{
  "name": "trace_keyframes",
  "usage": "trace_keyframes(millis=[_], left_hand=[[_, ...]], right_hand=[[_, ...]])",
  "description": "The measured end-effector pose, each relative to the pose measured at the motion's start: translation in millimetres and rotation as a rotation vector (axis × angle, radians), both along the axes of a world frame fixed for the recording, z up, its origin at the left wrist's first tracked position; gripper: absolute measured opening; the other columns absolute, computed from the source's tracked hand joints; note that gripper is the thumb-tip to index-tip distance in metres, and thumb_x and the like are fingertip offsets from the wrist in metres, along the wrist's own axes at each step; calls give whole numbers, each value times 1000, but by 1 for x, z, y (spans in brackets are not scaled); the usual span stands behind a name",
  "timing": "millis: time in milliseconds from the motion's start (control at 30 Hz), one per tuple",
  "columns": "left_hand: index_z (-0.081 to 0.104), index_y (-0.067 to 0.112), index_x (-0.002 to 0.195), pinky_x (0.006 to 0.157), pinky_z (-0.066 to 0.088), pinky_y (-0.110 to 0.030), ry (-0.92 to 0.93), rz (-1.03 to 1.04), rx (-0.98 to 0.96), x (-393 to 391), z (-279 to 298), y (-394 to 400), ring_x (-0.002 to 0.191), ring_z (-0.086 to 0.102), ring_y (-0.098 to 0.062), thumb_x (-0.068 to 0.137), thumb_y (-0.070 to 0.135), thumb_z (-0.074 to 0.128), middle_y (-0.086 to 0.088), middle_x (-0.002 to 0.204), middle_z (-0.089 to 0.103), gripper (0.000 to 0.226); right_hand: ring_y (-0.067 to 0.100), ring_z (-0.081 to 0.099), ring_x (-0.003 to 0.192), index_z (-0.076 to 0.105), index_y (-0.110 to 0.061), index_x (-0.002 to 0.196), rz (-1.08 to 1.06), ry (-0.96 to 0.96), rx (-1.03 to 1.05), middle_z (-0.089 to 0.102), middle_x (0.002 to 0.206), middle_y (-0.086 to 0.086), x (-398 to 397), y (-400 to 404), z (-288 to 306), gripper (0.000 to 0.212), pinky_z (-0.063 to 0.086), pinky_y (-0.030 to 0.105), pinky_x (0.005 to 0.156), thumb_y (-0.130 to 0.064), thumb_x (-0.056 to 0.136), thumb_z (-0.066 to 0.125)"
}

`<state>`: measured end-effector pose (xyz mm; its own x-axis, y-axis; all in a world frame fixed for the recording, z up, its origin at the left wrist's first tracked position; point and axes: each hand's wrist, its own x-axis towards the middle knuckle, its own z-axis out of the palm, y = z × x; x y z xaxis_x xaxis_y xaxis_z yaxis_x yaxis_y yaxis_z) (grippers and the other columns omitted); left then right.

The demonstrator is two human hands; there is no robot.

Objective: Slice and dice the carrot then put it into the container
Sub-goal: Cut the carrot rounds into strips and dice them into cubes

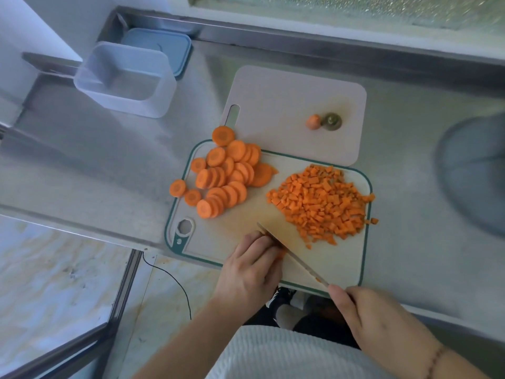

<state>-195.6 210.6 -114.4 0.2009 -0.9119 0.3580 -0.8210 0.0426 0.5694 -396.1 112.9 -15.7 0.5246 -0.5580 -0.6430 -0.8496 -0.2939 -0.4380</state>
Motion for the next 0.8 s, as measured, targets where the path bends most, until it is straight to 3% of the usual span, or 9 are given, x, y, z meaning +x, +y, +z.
trace_keyframes(millis=[133, 233, 333, 367, 433, 467, 567, 667, 800], left_hand=[[76, 2, 102, 94, 54, -38, -2, -9, -18, 0, 3, 0, 111, 65, -30, 87, 3, 76, -9, 112, 71, 15], [75, 4, 101, 90, 54, -39, -50, -22, 0, 2, 5, 1, 105, 65, -32, 89, 4, 72, -8, 109, 70, 12], [75, 2, 95, 84, 54, -41, -65, -13, -19, 5, 1, 4, 95, 66, -33, 88, 3, 73, -9, 104, 70, 8], [75, 2, 93, 84, 55, -40, -65, -8, -29, 5, -1, 5, 93, 66, -33, 88, 3, 74, -9, 101, 70, 6], [76, 2, 92, 85, 55, -39, -53, -4, -37, 4, -3, 6, 95, 67, -31, 89, 3, 73, -8, 100, 71, 4], [76, 3, 93, 86, 55, -38, -41, -4, -37, 4, -3, 7, 96, 67, -31, 91, 4, 72, -8, 101, 71, 4], [76, 2, 94, 89, 55, -38, -21, 5, -43, 0, -3, 7, 101, 67, -30, 92, 3, 70, -8, 103, 72, 7], [76, 1, 97, 89, 55, -38, -2, -7, -39, 1, -1, 6, 103, 67, -31, 91, 1, 69, -9, 105, 72, 9], [76, 2, 96, 87, 55, -38, -33, -42, -23, 7, 1, 9, 98, 66, -32, 93, 2, 67, -9, 103, 70, 10]], right_hand=[[9, 55, 60, 51, -25, 70, 53, 9, -67, 57, 64, -3, 22, 0, 2, 66, 49, 30, 63, -67, 84, 3], [7, 52, 52, 48, -21, 61, -27, -86, -18, 50, 51, -3, 20, -4, -1, 64, 43, 23, 53, -67, 87, 11], [6, 49, 52, 47, -21, 54, -75, -130, 23, 50, 48, -5, 6, -1, 5, 64, 37, 25, 53, -67, 85, 15], [4, 50, 55, 52, -25, 54, -75, -133, 43, 53, 50, -12, 2, 1, 8, 63, 37, 24, 54, -67, 85, 16], [-2, 51, 60, 55, -56, 56, -45, -105, 72, 54, 55, -30, -1, 4, 13, 50, 39, 22, 58, -63, 87, 17], [-2, 52, 60, 54, -60, 55, -34, -79, 85, 55, 55, -29, 0, 5, 15, 50, 40, 21, 60, -61, 88, 16], [8, 51, 55, 54, -28, 61, 9, -13, -1, 55, 56, -5, 9, 7, 7, 65, 44, 26, 60, -66, 87, 8], [11, 51, 55, 52, -21, 67, 21, -17, -56, 53, 59, -2, 21, 8, -3, 68, 46, 29, 58, -69, 86, 6], [12, 48, 49, 49, -19, 60, -35, -100, -8, 48, 51, 1, 15, 4, -4, 68, 44, 31, 56, -70, 86, 12]])
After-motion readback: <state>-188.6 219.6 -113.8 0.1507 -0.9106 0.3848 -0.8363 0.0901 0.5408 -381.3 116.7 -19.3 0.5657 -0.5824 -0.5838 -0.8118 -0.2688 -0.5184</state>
